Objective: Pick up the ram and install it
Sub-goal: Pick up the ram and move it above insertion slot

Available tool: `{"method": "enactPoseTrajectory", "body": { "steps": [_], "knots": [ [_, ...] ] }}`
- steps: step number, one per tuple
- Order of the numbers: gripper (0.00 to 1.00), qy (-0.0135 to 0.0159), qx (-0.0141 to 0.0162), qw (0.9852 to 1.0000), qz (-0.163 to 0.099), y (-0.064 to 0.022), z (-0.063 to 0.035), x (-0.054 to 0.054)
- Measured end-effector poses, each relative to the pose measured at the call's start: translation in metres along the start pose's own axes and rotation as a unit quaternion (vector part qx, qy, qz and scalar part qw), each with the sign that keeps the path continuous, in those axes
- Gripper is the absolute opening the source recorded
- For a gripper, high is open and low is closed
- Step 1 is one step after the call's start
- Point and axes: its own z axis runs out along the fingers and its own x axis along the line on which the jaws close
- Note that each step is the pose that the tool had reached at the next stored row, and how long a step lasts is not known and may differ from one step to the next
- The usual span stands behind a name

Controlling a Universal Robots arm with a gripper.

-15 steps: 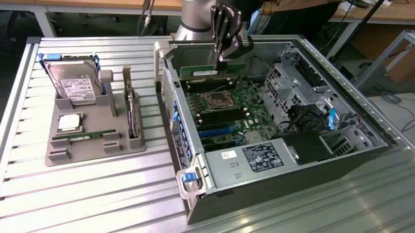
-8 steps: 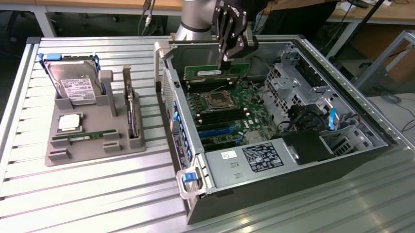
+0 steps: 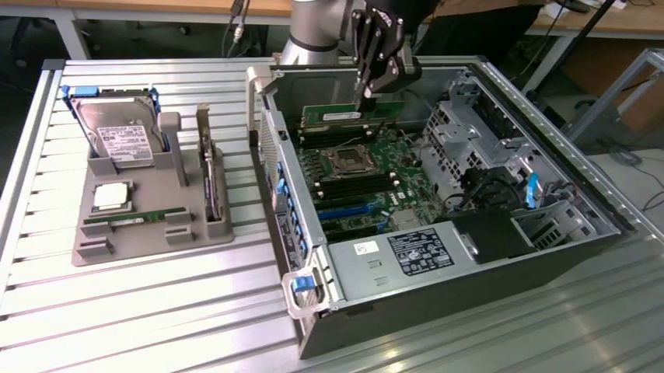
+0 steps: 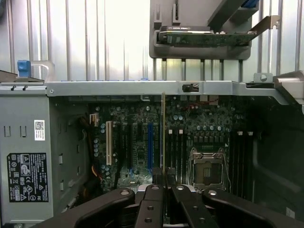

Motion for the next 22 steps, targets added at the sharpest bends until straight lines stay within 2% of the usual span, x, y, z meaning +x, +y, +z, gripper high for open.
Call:
{"method": "enactPoseTrajectory", "body": {
  "steps": [11,22],
  "knots": [
    [0.12,0.0,0.0,1.0,0.0,-0.0114,-0.0002,0.0],
    [0.12,0.0,0.0,1.0,0.0,-0.0264,-0.0004,0.0]
  ]
}}
